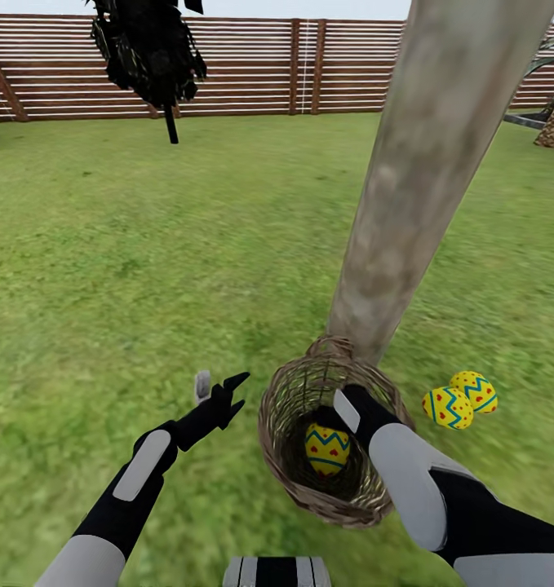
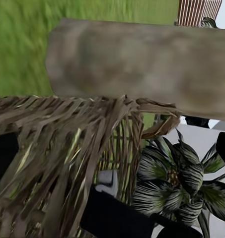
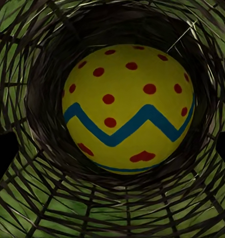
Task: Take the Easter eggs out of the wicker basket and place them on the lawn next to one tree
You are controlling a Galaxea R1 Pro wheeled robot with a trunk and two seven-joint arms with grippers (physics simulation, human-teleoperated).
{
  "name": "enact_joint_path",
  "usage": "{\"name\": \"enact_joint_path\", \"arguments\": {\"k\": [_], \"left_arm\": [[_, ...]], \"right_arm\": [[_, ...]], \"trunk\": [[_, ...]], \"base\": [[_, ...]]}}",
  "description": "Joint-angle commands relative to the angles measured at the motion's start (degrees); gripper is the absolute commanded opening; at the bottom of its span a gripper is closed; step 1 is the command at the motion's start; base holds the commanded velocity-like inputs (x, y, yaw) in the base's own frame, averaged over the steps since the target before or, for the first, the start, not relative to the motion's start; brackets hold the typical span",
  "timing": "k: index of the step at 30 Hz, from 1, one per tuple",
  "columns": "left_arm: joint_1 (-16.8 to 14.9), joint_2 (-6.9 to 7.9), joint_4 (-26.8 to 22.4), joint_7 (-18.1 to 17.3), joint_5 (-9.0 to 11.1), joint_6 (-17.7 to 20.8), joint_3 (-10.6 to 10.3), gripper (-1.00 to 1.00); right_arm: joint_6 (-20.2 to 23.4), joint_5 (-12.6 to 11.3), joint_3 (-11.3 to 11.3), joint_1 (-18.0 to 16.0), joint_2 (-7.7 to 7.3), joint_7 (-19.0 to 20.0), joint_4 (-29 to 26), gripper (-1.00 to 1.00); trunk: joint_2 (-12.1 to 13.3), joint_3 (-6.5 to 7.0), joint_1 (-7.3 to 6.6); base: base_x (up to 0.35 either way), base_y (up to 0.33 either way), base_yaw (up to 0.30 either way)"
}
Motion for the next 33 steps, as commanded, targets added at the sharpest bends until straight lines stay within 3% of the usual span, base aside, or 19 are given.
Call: {"name": "enact_joint_path", "arguments": {"k": [1,9,15,23,29,30,33], "left_arm": [[0.0,-0.01,0.0,-0.1,0.2,0.2,0.0,1.0],[0.5,-0.42,0.4,-0.2,0.3,-0.1,0.1,1.0],[0.6,-0.45,0.4,-0.2,0.3,-0.1,0.1,1.0],[0.6,-0.45,0.4,-0.2,0.2,-0.1,0.1,1.0],[0.6,-0.45,0.4,-0.2,0.2,-0.1,0.1,1.0],[0.6,-0.45,0.4,-0.2,0.2,-0.1,0.1,1.0],[0.6,-0.45,0.4,-0.2,0.2,-0.1,0.1,1.0]], "right_arm": [[0.1,-0.3,-0.1,0.0,0.03,-0.4,-0.1,1.0],[0.1,0.2,0.6,-1.0,-0.13,-0.3,-0.8,1.0],[-0.4,0.8,2.4,-1.2,-1.23,-0.1,-1.5,1.0],[-0.6,0.8,2.5,-1.2,-1.26,0.3,-1.8,1.0],[-0.5,0.9,2.5,-1.2,-1.24,2.1,-1.8,1.0],[-0.5,0.9,2.5,-1.2,-1.25,5.0,-1.8,1.0],[-0.6,1.6,2.5,-1.2,-1.3,5.3,-1.8,1.0]], "trunk": [[0.0,-0.27,0.01],[-0.1,-0.7,0.07],[-0.1,-0.7,0.07],[-0.1,-0.7,0.07],[-0.1,-2.03,0.22],[-0.2,-2.26,0.25],[-0.2,-2.92,0.33]], "base": [[0.0,0.0,0.0],[0.0,0.0,0.0],[0.0,0.0,0.0],[0.0,0.0,0.0],[0.0,0.0,0.0],[0.0,0.0,0.0],[0.0,0.0,0.0]]}}
